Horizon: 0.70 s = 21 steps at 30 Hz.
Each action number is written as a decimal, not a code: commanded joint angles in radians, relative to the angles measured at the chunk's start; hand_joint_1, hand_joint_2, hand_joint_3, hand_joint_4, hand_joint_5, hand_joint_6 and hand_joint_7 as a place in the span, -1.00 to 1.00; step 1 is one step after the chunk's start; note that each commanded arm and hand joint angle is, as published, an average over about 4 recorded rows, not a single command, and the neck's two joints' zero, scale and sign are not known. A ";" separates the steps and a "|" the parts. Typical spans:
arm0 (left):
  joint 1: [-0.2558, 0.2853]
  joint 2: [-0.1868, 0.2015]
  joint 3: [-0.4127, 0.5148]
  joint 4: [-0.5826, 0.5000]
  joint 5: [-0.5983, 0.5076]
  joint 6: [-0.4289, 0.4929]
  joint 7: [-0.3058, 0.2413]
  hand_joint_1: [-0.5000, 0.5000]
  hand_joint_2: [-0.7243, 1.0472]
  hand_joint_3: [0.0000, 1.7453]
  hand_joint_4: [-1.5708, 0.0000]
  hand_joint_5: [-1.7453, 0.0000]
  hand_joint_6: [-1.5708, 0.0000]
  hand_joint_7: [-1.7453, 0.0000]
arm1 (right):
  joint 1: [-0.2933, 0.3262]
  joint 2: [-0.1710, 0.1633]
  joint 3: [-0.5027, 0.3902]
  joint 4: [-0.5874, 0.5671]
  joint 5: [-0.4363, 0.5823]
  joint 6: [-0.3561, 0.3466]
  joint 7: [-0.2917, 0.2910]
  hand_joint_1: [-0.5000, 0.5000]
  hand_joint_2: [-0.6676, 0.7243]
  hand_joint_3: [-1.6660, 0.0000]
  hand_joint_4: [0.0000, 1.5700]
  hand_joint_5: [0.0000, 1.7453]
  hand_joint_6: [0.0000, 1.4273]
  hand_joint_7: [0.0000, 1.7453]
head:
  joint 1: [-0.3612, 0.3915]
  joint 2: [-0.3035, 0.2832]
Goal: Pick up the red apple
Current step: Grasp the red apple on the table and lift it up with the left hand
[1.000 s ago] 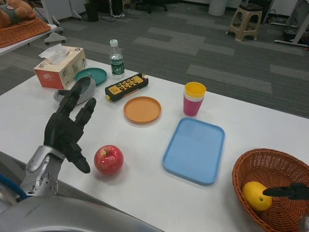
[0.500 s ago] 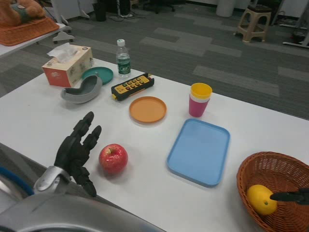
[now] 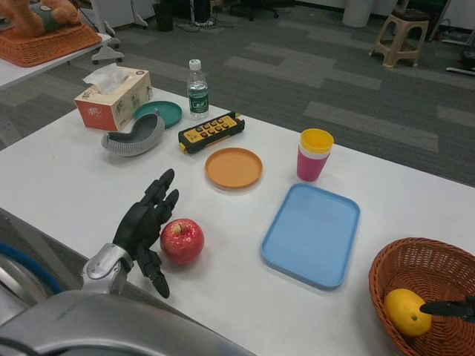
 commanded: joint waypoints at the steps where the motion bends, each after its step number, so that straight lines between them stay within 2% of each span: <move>1: -0.042 0.014 0.000 0.068 0.033 -0.027 0.012 -1.00 -1.00 -0.90 1.00 1.00 1.00 1.00 | -0.021 -0.001 0.001 0.004 0.003 0.001 -0.003 -0.42 1.00 1.00 -1.00 -1.00 -1.00 -1.00 | -0.002 0.001; 6: -0.113 0.021 0.004 0.206 0.040 -0.082 0.012 -1.00 -0.92 -0.90 1.00 1.00 1.00 1.00 | -0.024 -0.001 0.001 -0.005 0.003 0.000 -0.003 -0.42 1.00 1.00 -1.00 -1.00 -1.00 -1.00 | -0.005 -0.004; 11: -0.155 0.033 -0.005 0.270 0.052 -0.105 0.016 -1.00 -0.87 -0.90 1.00 1.00 1.00 1.00 | -0.024 -0.001 -0.001 -0.015 0.003 -0.001 -0.003 -0.42 1.00 1.00 -1.00 -1.00 -1.00 -1.00 | -0.008 -0.007; 17: -0.184 0.048 -0.033 0.310 0.134 -0.124 0.036 -1.00 -0.32 -0.90 1.00 1.00 1.00 1.00 | -0.018 -0.001 -0.002 -0.031 0.003 -0.001 -0.003 -0.42 1.00 1.00 -1.00 -1.00 -1.00 -1.00 | -0.007 -0.011; 21: -0.188 0.049 -0.028 0.311 0.242 -0.130 0.042 -1.00 0.25 -0.93 1.00 1.00 1.00 1.00 | -0.012 -0.001 -0.002 -0.038 0.003 -0.001 -0.003 -0.42 1.00 1.00 -1.00 -1.00 -1.00 -1.00 | -0.007 -0.013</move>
